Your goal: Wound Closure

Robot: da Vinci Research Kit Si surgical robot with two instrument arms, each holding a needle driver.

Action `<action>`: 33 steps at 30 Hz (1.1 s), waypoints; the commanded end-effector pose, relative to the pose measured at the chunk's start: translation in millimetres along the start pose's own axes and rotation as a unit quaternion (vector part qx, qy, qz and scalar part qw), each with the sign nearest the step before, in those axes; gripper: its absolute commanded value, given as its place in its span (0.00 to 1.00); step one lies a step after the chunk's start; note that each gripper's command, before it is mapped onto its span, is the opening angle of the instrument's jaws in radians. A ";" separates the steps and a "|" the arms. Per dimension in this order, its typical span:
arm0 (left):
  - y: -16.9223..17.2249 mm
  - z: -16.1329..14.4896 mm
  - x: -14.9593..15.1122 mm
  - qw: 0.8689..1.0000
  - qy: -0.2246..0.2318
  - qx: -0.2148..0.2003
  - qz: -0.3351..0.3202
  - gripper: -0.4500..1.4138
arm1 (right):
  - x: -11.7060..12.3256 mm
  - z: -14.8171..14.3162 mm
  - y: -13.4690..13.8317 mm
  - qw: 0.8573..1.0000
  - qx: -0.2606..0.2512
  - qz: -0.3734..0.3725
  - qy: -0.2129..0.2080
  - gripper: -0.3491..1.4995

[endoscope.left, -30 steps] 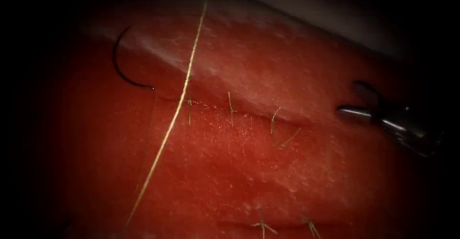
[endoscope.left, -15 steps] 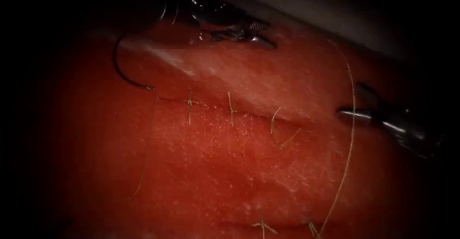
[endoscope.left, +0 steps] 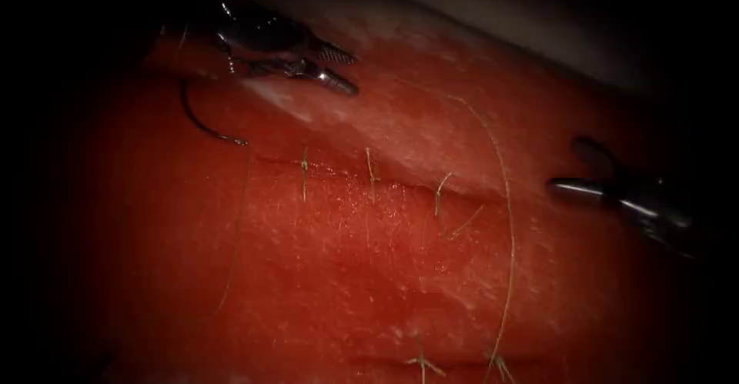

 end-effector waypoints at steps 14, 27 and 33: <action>9.9 -3.0 7.1 0.992 -0.082 -0.088 -0.024 0.64 | 12.5 -2.7 -9.0 0.997 0.054 -0.042 0.018 0.82; 13.0 6.0 7.5 0.991 -0.018 -0.126 -0.033 0.53 | 11.0 -3.1 -9.0 0.997 0.050 -0.056 0.031 0.81; 14.1 7.1 9.7 0.992 0.002 -0.117 -0.035 0.57 | 9.3 -3.2 -8.2 0.997 0.037 -0.061 0.018 0.82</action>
